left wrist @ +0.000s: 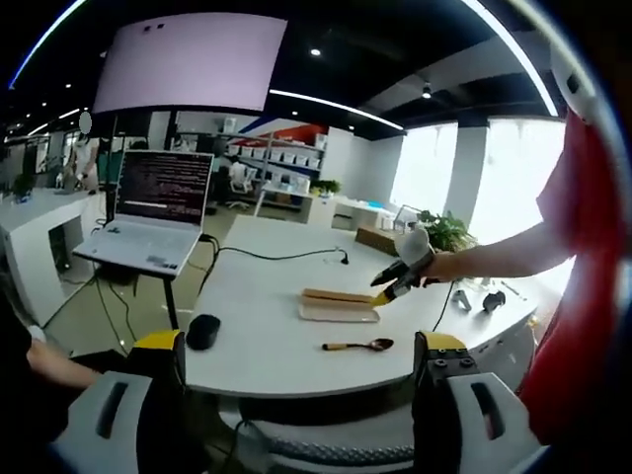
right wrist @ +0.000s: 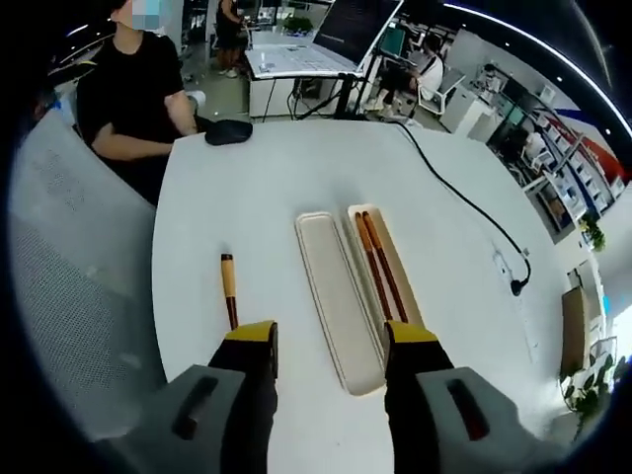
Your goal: Arrange the utensils inside the cutlery case until each visible utensil rests in its matching compartment.
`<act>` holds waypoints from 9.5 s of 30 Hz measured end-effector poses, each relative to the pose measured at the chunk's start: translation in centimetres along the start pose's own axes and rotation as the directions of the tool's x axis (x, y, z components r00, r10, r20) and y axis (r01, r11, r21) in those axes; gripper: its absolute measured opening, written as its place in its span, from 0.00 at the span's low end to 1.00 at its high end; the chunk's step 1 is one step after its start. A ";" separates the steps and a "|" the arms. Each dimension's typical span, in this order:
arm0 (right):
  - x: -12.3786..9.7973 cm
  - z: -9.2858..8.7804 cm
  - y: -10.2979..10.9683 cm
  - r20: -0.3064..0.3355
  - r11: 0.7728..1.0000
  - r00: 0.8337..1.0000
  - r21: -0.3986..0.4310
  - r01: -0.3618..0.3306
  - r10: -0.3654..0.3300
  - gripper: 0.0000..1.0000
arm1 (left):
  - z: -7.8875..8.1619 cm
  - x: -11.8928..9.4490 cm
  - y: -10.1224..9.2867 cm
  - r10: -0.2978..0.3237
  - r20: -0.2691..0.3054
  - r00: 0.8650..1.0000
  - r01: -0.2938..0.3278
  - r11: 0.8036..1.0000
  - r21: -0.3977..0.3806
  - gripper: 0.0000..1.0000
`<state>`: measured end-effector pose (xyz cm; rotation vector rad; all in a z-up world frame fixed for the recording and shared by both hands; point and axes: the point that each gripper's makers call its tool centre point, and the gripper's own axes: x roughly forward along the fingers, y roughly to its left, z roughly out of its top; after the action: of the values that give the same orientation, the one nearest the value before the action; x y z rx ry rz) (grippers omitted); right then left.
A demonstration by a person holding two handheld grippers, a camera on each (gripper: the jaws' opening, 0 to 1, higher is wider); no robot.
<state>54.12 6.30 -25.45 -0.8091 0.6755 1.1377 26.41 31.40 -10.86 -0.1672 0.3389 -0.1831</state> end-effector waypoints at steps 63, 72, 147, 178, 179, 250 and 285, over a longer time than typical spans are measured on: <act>0.2 -2.2 6.3 -0.001 0.987 0.993 0.111 0.118 -0.118 0.26 | 0.3 0.8 1.6 0.012 0.005 1.000 -0.013 1.000 0.005 0.77; -0.1 -2.7 7.2 -0.031 0.994 0.994 -0.008 0.106 -0.106 0.24 | -0.6 1.3 1.6 0.007 -0.040 0.999 -0.004 0.998 0.061 0.72; 3.9 -0.1 11.0 0.044 0.991 0.997 0.115 -0.061 0.057 0.32 | 0.1 2.6 -1.7 -0.122 -0.058 0.991 0.125 0.991 0.052 0.81; 4.2 -1.2 8.6 -0.071 0.996 0.995 -0.039 -0.080 0.077 0.22 | -2.1 2.4 -3.4 -0.190 -0.155 0.969 0.202 0.978 0.060 0.82; 4.4 -1.1 8.5 -0.074 0.996 0.994 -0.042 -0.082 0.079 0.21 | -2.1 2.4 -3.4 -0.189 -0.152 0.970 0.199 0.978 0.057 0.82; 8.6 -3.3 9.6 -0.349 0.965 0.909 -0.042 -0.258 0.228 0.02 | -2.7 1.1 -1.8 -0.094 -0.193 0.977 0.115 0.988 0.103 0.76; 7.2 -1.9 8.1 -0.314 0.962 0.928 -0.114 -0.247 0.201 0.01 | -2.8 1.7 -3.0 -0.107 -0.175 0.979 0.125 0.987 0.096 0.74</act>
<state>48.35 10.07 -34.01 -1.0689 0.9630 1.2980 26.55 27.81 -13.39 -0.0654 0.4879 -0.3319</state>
